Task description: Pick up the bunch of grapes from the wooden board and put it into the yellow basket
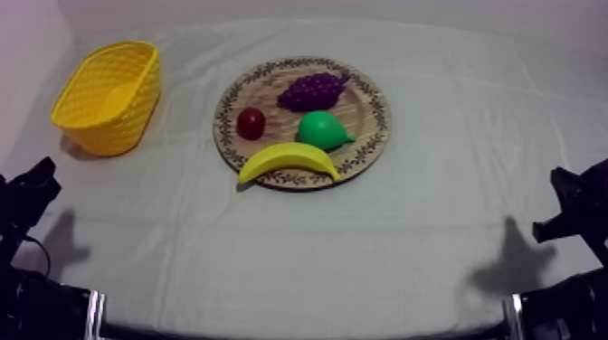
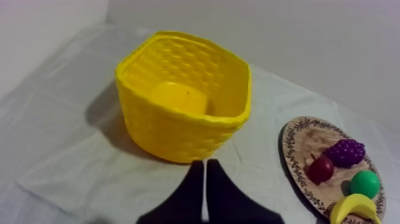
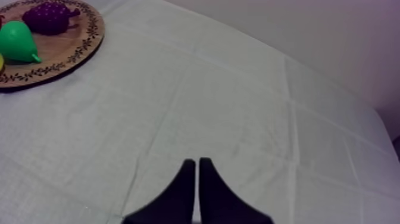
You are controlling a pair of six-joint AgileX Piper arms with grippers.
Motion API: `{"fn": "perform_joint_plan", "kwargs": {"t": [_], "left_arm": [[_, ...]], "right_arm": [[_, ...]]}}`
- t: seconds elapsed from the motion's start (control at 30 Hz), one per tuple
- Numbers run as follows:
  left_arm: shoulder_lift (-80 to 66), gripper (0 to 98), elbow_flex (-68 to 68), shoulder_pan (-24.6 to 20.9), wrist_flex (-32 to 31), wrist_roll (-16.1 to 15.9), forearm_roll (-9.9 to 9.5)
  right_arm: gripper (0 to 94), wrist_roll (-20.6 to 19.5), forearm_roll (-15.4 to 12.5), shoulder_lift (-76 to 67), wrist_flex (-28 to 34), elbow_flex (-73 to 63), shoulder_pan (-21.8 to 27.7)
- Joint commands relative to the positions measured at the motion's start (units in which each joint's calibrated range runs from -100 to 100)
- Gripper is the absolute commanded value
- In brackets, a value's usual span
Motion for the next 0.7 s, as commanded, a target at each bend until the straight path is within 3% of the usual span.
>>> {"fn": "perform_joint_plan", "kwargs": {"t": [0.0,0.33,0.53,0.67], "left_arm": [[0.03,0.0,0.01,-0.02,-0.02,0.01,-0.02],[0.03,0.0,0.01,0.02,-0.02,0.00,-0.02],[-0.18,0.0,0.16,2.65,-0.27,-0.04,-0.06],[-0.21,0.0,0.21,4.38,-0.32,-3.96,-0.07]], "right_arm": [[0.3,0.01,-0.01,0.00,-0.02,0.00,-0.01],[0.3,0.00,-0.01,0.00,-0.02,0.00,-0.01],[0.3,-0.01,-0.01,0.00,-0.02,0.00,-0.01],[0.3,-0.03,-0.01,0.00,-0.02,0.00,-0.01]]}}
